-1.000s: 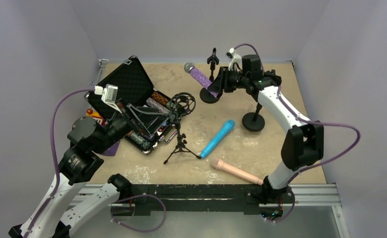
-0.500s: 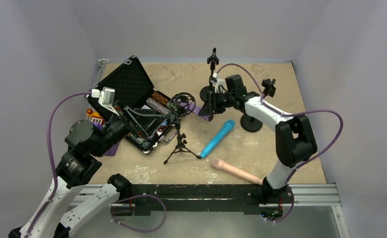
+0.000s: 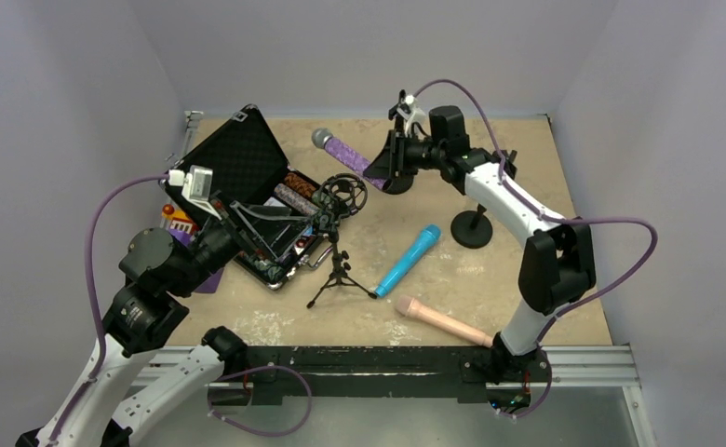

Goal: Attach the microphones to the stand

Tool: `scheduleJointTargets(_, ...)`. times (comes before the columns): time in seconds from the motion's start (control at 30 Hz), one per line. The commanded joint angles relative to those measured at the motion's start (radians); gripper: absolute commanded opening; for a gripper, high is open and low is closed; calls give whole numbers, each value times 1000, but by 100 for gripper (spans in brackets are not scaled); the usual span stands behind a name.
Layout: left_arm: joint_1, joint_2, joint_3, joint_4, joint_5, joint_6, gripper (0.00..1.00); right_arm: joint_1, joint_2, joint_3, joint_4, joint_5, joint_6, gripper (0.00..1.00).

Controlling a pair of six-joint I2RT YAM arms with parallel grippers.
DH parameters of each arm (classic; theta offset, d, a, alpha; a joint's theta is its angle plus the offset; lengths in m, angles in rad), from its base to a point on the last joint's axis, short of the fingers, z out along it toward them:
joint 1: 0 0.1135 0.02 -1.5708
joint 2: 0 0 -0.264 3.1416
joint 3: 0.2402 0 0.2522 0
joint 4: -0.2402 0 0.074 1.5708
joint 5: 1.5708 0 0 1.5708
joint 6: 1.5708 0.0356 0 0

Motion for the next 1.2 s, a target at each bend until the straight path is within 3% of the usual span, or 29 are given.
scheduleJointTargets(0.0, 2, -1, 14, 9, -18, 14, 99, -9, -57, 127, 48, -50, 32, 0)
scheduleJointTargets(0.43, 7, 113, 20, 105, -247, 5, 100, -70, -158, 244, 94, -180, 160, 0)
scheduleJointTargets(0.8, 40, 443, 185, 384, -194, -115, 99, -62, -214, 228, 276, -433, 334, 0)
scheduleJointTargets(1.03, 39, 498, 138, 588, -223, -211, 95, -32, -249, 176, 321, -480, 359, 0)
scheduleJointTargets(1.17, 39, 504, 131, 619, -271, -235, 88, -18, -269, 142, 356, -501, 373, 0)
